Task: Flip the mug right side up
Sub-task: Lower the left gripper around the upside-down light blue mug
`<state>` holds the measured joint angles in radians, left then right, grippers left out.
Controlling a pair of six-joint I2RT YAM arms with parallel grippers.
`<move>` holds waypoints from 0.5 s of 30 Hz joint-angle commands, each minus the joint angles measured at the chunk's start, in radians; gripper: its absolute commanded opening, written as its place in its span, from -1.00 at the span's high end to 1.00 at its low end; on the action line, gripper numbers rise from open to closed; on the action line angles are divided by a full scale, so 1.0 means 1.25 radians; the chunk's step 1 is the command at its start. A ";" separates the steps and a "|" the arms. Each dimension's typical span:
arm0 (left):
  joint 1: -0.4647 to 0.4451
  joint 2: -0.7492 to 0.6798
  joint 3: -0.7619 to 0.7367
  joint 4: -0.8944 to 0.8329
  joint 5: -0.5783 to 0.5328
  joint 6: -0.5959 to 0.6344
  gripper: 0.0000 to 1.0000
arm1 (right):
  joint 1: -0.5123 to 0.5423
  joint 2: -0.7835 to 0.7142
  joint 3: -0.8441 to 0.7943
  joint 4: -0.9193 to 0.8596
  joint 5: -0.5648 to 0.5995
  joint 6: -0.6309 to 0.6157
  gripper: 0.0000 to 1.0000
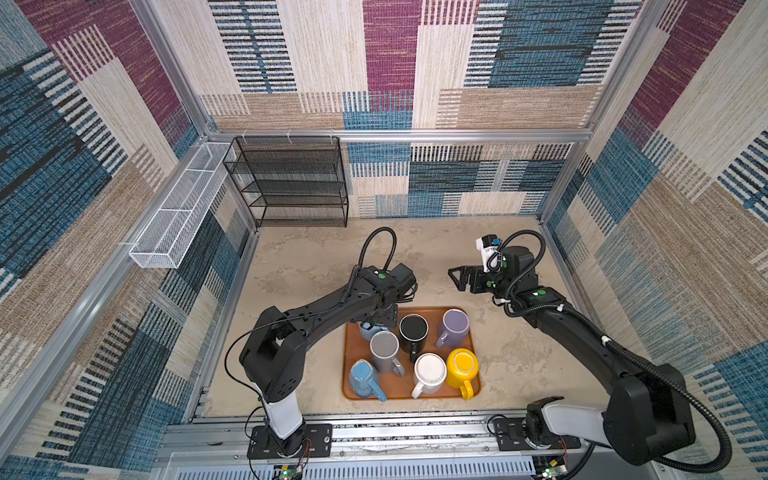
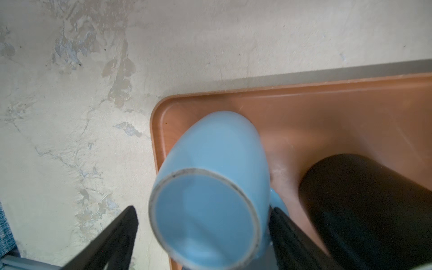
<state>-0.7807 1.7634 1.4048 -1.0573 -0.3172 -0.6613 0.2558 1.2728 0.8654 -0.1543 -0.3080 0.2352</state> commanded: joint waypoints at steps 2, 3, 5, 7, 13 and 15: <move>0.003 -0.010 -0.016 -0.032 0.005 0.021 -0.65 | 0.000 0.003 0.004 0.031 -0.005 0.014 -0.99; 0.003 -0.011 -0.020 -0.031 0.009 0.021 -0.63 | 0.001 0.002 0.003 0.031 -0.006 0.015 -0.99; 0.003 -0.012 -0.029 -0.031 0.012 0.017 -0.59 | 0.001 0.002 0.003 0.033 -0.006 0.016 -0.99; 0.002 -0.011 -0.034 -0.031 0.011 0.016 -0.53 | 0.001 0.002 0.004 0.031 -0.009 0.017 -0.99; 0.006 0.007 -0.023 -0.027 -0.004 0.041 -0.46 | 0.002 0.002 0.006 0.030 -0.007 0.017 -0.99; 0.009 0.011 -0.022 -0.018 -0.006 0.053 -0.45 | 0.004 0.000 0.005 0.029 -0.005 0.017 -0.99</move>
<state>-0.7742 1.7691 1.3716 -1.0679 -0.3115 -0.6327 0.2577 1.2758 0.8654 -0.1535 -0.3145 0.2466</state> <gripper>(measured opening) 0.731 0.995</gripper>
